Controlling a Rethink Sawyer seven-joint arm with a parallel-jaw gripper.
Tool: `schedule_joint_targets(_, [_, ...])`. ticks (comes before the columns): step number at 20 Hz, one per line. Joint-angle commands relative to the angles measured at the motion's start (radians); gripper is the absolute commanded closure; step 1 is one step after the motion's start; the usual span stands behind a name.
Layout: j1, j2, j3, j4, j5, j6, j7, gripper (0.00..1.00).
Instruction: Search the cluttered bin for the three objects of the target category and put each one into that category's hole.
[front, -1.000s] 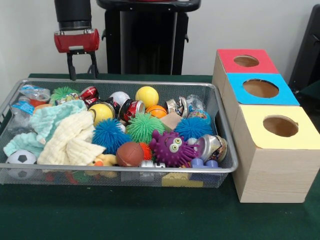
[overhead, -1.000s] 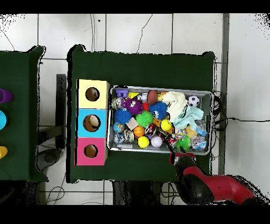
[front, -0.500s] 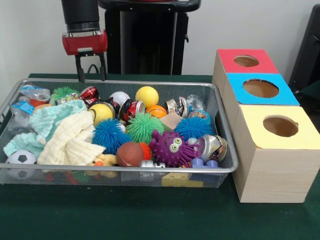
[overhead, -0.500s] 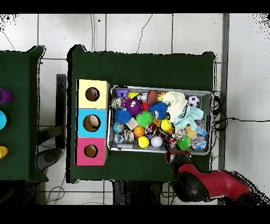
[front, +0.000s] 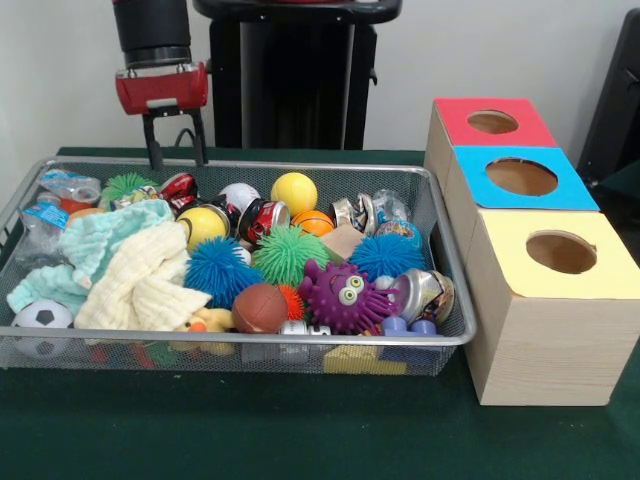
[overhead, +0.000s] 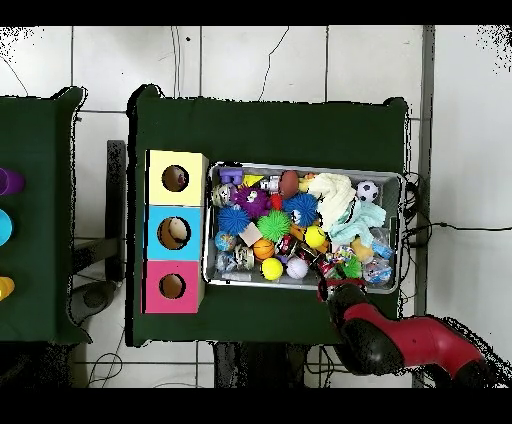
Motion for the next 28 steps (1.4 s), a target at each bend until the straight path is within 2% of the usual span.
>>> schedule_joint_targets(1, [-0.060,0.075,0.153,-0.179,-0.024,0.190,-0.193,0.00])
schedule_joint_targets(5, [-0.030,0.043,0.128,-0.158,-0.042,0.164,-0.129,0.00])
schedule_joint_targets(13, [-0.075,0.075,0.182,-0.176,-0.029,0.218,-0.170,0.00])
schedule_joint_targets(21, [-0.067,0.038,0.184,-0.159,-0.019,0.219,-0.138,0.00])
schedule_joint_targets(28, [-0.070,0.049,0.182,-0.165,-0.026,0.218,-0.127,0.00])
